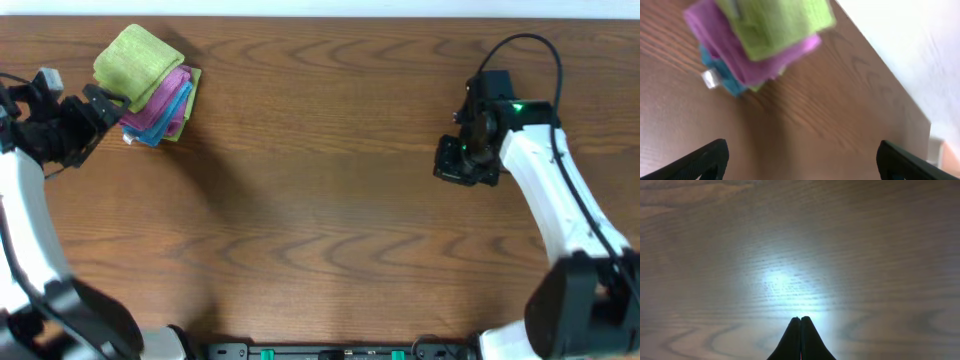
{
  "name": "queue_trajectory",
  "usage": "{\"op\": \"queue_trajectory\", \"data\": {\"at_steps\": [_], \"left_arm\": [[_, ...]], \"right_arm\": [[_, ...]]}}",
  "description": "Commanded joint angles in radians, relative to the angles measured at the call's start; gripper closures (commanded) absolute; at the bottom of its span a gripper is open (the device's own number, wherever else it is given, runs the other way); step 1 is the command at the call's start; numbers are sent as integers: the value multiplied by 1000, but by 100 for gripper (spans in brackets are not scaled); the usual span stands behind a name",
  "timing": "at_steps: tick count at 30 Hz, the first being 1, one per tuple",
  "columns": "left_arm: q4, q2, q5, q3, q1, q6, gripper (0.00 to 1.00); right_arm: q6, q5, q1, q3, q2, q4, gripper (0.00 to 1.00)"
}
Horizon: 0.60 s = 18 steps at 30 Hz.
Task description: Fold the cloth
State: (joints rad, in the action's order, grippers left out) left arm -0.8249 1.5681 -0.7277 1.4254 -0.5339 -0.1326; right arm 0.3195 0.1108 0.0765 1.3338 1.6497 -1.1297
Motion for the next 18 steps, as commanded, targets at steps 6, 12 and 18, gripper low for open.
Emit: {"op": "queue_trajectory", "data": {"at_steps": [6,12,18], "left_arm": [[-164,-351,-2,23,82,163,5],[-268,-626,80,10,208,183,5],[-395,-867,317,-82,440,200,5]], "right_arm": [[-127,-52,9,22,-389,-121,98],[-165,-98,9,20,-697,-216,97],[-172,-97,9,-50,-954,-241,91]]}}
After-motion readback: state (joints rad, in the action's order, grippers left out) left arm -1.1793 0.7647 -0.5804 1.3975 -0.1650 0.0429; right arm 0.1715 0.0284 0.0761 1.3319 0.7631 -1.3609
